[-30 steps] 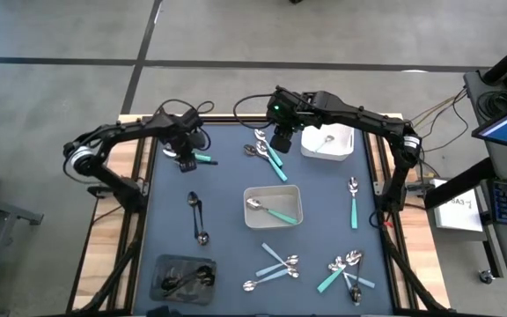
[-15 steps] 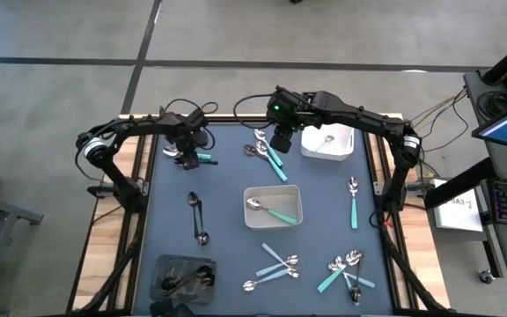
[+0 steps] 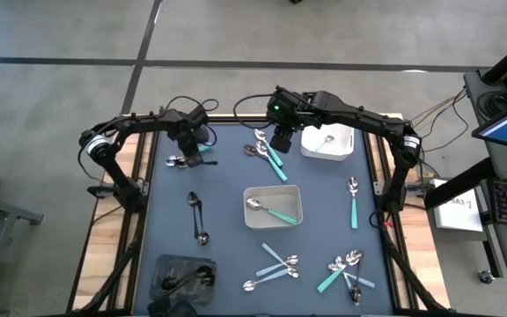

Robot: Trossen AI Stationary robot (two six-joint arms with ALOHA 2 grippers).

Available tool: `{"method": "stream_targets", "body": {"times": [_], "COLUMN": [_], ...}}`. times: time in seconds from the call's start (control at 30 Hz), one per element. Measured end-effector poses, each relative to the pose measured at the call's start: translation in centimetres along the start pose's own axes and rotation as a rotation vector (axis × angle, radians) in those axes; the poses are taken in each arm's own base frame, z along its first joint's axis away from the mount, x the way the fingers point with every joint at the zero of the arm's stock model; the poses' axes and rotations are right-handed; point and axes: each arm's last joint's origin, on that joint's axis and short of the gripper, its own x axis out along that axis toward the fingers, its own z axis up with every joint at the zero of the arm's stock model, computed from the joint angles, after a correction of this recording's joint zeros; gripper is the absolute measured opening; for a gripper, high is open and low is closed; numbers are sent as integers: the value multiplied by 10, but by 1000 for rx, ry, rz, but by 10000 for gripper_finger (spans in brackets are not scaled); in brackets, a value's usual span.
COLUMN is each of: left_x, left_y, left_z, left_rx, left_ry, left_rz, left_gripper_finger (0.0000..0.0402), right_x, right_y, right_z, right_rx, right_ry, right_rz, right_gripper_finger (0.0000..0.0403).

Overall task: Sort silverware by color (type)
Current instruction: Put the green spoon into the gray bin

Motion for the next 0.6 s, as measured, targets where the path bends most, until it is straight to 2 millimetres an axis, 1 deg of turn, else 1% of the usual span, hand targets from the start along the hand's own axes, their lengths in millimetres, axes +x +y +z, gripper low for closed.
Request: {"method": "stream_targets", "body": {"times": [0.13,0.27,0.33,0.43,0.6], "left_x": [-4,-19,-32,-56,-102], "left_y": [0,-4,-6,-9,-22], "left_z": [-1,-2,-2,0,7], "left_rx": [-49,-90,-113,-129,-75], "left_ry": [-15,-75,-122,-215,-383], "left_rz": [0,-27,-42,-35,-12], "left_gripper_finger": [27,24,24,24,24], "right_x": [0,0,0,0,0], "right_y": [0,0,0,0,0], "right_z": [0,0,0,0,0], "right_rx": [0,0,0,0,0], "right_ry": [0,0,0,0,0], "right_rz": [0,0,0,0,0], "right_gripper_finger": [123,123,123,123,123]}}
